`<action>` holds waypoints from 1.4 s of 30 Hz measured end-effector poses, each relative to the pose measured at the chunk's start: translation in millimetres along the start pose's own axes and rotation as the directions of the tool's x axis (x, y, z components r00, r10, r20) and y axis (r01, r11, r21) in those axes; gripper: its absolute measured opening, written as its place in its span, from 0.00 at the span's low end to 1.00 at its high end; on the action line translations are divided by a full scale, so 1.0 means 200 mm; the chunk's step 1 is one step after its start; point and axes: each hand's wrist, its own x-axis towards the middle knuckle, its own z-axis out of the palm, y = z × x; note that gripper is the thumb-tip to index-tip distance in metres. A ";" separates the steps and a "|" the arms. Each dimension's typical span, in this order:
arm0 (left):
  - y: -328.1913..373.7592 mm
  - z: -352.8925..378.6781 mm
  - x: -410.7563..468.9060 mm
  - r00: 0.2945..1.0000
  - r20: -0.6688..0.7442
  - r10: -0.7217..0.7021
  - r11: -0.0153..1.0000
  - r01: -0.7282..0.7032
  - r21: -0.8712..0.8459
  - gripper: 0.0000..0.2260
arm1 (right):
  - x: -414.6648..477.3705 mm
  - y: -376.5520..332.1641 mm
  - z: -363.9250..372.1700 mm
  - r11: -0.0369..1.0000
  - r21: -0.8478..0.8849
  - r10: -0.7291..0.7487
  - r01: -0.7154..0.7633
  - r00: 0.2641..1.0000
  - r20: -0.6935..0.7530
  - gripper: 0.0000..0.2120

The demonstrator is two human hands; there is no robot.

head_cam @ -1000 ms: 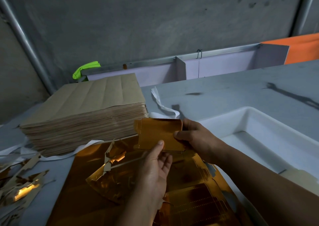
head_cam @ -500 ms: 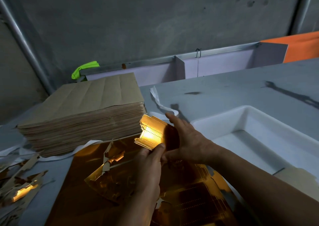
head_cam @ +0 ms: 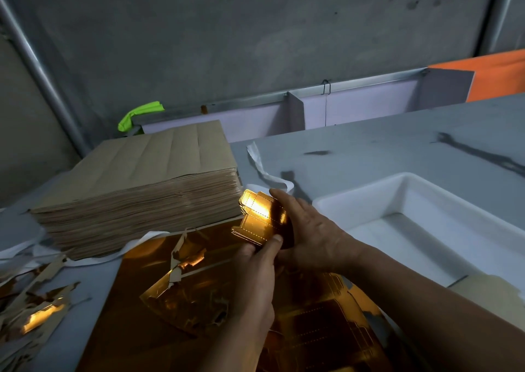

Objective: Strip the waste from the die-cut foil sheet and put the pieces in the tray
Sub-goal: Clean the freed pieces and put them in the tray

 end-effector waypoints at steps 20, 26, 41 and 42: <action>0.05 -0.13 0.06 0.986 0.015 0.166 0.911 -0.160 0.381 0.06 | -0.02 -0.05 -0.06 0.944 0.312 0.114 -0.107 0.994 -0.003 0.44; -0.04 -0.12 0.04 0.985 0.070 0.160 0.819 -0.173 0.548 0.05 | -0.02 -0.06 -0.07 0.903 0.415 0.155 -0.112 0.985 -0.073 0.36; 0.06 -0.13 0.05 0.988 0.150 0.034 0.992 -0.051 0.113 0.07 | -0.03 -0.08 -0.08 0.923 0.353 0.152 -0.154 0.988 0.032 0.10; 0.06 -0.12 0.05 0.989 0.148 0.028 0.992 -0.046 0.115 0.07 | -0.03 -0.08 -0.08 0.924 0.348 0.158 -0.159 0.987 0.032 0.08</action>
